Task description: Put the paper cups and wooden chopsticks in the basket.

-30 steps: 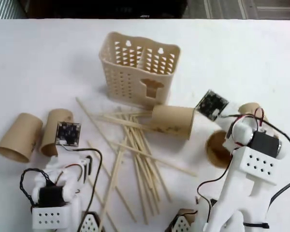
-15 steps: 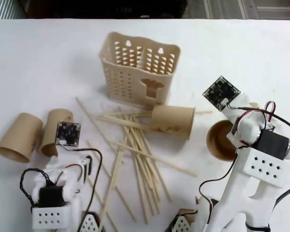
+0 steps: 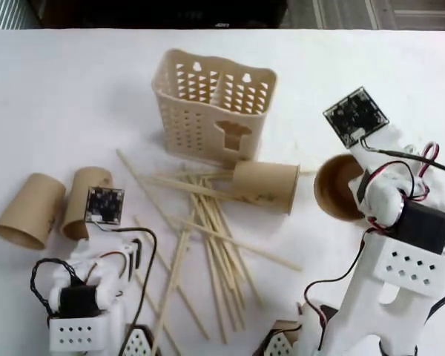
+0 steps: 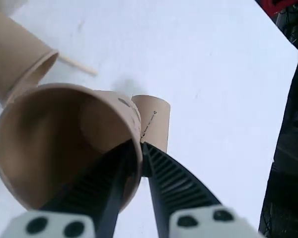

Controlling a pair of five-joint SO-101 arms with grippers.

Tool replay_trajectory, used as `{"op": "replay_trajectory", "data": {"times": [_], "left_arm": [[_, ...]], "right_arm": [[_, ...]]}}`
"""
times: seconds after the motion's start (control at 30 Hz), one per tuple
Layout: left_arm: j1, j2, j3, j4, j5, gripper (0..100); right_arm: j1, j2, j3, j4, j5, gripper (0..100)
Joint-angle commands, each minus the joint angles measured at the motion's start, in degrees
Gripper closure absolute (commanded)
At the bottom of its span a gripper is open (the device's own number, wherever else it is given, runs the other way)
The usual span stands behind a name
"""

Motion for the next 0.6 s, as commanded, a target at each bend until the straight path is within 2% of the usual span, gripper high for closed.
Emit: {"op": "replay_trajectory", "data": {"times": [0.0, 0.27, 0.43, 0.57], "left_arm": [[-0.1, -0.3, -0.3, 0.3, 0.5, 83], [-0.1, -0.3, -0.3, 0.3, 0.5, 83], [-0.1, -0.3, -0.3, 0.3, 0.5, 83], [-0.1, -0.3, -0.3, 0.3, 0.5, 83]], "right_arm": [[-2.3, -1.0, -5.5, 0.5, -4.3, 97.9], [-9.3, -1.0, -15.9, 0.4, -17.1, 97.9], [-18.0, -0.4, -21.2, -0.2, -27.1, 97.9], [-25.3, -0.4, -21.6, -5.7, -34.0, 97.9]]}}
